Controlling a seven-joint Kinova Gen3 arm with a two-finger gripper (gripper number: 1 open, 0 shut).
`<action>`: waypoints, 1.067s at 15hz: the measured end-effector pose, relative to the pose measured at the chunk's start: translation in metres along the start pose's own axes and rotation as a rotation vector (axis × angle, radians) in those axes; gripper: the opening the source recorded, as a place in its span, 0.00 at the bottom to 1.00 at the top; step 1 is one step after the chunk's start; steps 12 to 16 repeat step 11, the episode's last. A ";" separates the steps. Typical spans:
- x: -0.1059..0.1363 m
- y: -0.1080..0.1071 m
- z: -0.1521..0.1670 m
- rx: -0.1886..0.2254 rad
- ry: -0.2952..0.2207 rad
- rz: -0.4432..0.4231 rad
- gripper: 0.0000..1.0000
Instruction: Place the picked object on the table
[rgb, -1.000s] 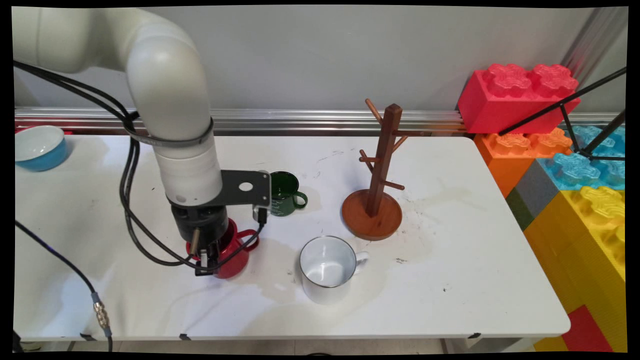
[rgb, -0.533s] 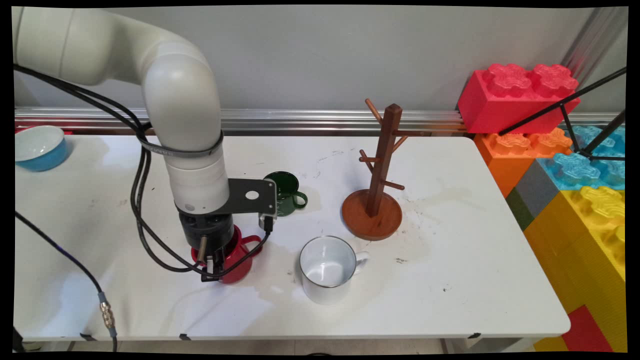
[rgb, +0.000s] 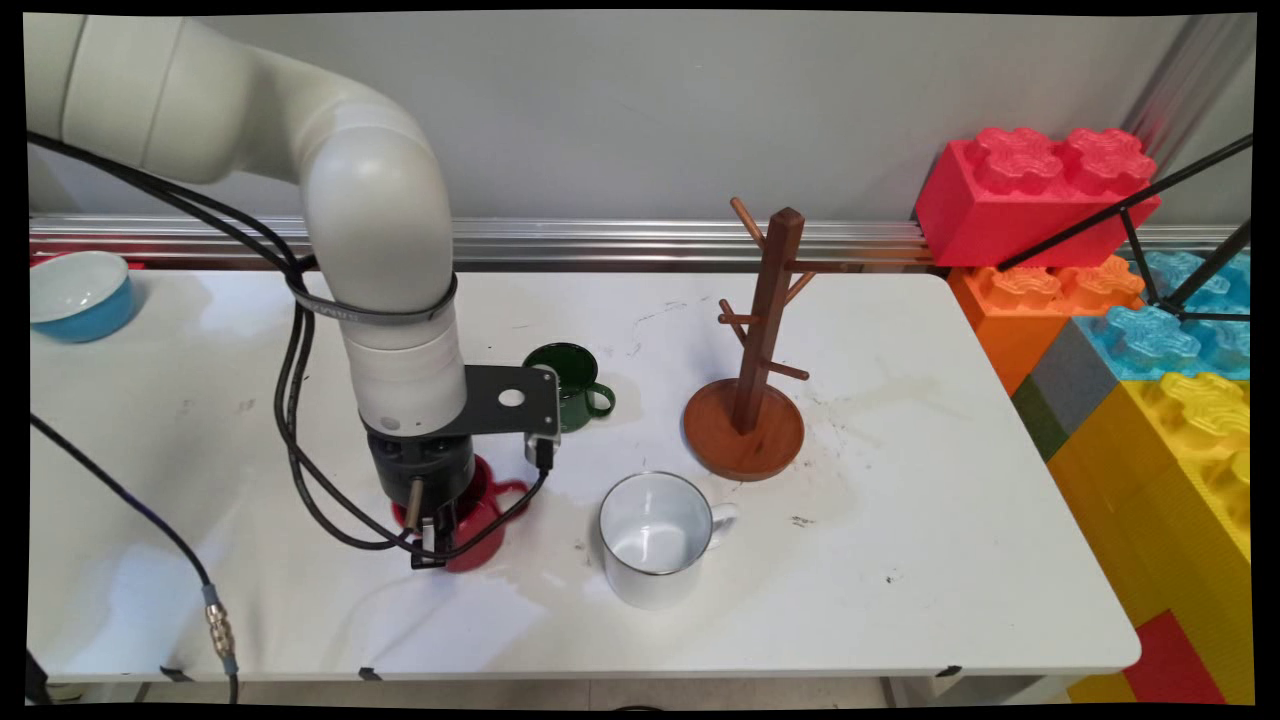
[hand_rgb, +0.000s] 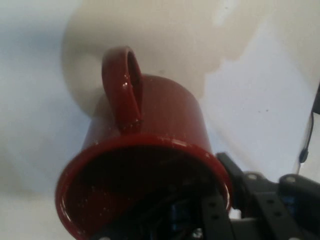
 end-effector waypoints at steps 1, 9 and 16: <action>0.000 0.000 0.001 -0.001 0.002 -0.005 1.00; 0.001 -0.004 -0.004 -0.003 0.028 -0.032 1.00; 0.001 -0.006 -0.011 -0.002 0.044 -0.039 1.00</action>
